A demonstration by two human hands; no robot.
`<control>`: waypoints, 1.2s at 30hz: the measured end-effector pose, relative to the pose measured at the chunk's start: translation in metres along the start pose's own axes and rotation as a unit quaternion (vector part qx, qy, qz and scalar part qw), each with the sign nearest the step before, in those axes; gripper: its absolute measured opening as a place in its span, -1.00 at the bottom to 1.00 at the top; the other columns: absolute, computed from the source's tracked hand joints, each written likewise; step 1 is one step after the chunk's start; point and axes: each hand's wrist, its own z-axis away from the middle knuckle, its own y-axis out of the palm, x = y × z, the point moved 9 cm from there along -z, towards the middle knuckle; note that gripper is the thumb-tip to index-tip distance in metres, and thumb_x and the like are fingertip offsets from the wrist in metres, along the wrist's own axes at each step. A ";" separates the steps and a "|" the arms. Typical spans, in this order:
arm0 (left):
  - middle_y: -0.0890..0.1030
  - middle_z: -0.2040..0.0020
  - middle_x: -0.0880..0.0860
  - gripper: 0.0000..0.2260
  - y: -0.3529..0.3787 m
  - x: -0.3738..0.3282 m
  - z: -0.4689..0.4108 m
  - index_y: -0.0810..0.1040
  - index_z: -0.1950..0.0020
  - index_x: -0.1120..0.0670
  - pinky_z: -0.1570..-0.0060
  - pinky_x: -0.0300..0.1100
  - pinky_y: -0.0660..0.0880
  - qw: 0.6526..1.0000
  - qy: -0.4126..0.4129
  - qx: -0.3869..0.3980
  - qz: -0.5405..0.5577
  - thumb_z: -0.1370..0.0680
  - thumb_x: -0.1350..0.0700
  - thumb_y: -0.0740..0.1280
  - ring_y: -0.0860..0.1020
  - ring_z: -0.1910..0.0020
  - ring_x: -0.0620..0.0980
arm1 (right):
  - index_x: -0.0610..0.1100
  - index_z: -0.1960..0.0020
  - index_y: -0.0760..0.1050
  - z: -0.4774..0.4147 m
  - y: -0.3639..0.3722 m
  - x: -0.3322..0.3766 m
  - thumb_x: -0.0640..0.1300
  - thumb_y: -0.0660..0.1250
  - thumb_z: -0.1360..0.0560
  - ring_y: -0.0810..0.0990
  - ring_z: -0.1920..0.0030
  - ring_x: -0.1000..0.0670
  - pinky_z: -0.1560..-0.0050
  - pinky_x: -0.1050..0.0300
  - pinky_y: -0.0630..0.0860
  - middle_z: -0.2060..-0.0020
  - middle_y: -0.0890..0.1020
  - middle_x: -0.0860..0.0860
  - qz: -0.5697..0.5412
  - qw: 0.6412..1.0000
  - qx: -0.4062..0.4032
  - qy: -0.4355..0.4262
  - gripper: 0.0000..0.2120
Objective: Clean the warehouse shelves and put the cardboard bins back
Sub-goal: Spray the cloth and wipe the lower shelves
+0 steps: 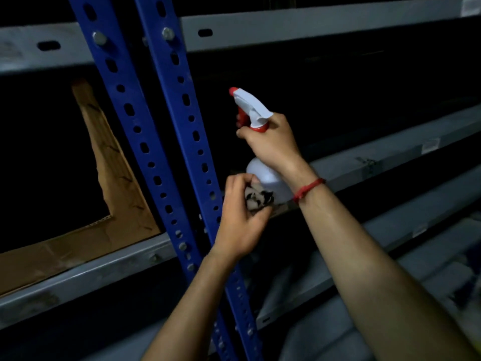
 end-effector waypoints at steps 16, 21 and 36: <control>0.70 0.05 0.09 -0.75 -0.176 0.020 0.138 0.50 -0.14 0.05 0.26 -0.16 0.59 0.873 -0.240 -0.191 0.379 -0.48 0.23 0.31 0.67 0.13 -0.02 | 0.01 -0.08 0.61 0.154 0.118 0.101 0.13 0.35 -0.56 0.64 0.18 0.17 0.27 0.26 0.49 0.05 0.72 0.00 -0.138 0.951 0.275 -0.010 -0.76; 0.63 -0.21 0.14 -0.59 -0.228 0.047 0.177 0.36 -0.47 0.13 -0.02 -0.10 0.60 0.872 -0.257 -0.225 0.352 -0.62 0.32 0.26 0.61 -0.16 0.07 | 0.06 -0.12 0.59 0.214 0.192 0.106 0.08 0.31 -0.59 0.66 0.06 0.13 0.25 0.23 0.52 0.03 0.70 -0.02 -0.139 0.896 0.421 -0.005 -0.82; 0.59 -0.06 0.19 -0.65 -0.309 0.092 0.262 0.47 -0.33 0.21 -0.15 -0.13 0.54 0.831 -0.319 -0.301 0.343 -0.58 0.42 0.23 0.59 -0.07 0.07 | 0.29 -0.16 0.52 0.321 0.264 0.085 0.18 0.24 -0.53 0.67 0.05 0.15 0.25 0.22 0.56 0.08 0.70 0.09 -0.069 0.792 0.607 0.009 -0.77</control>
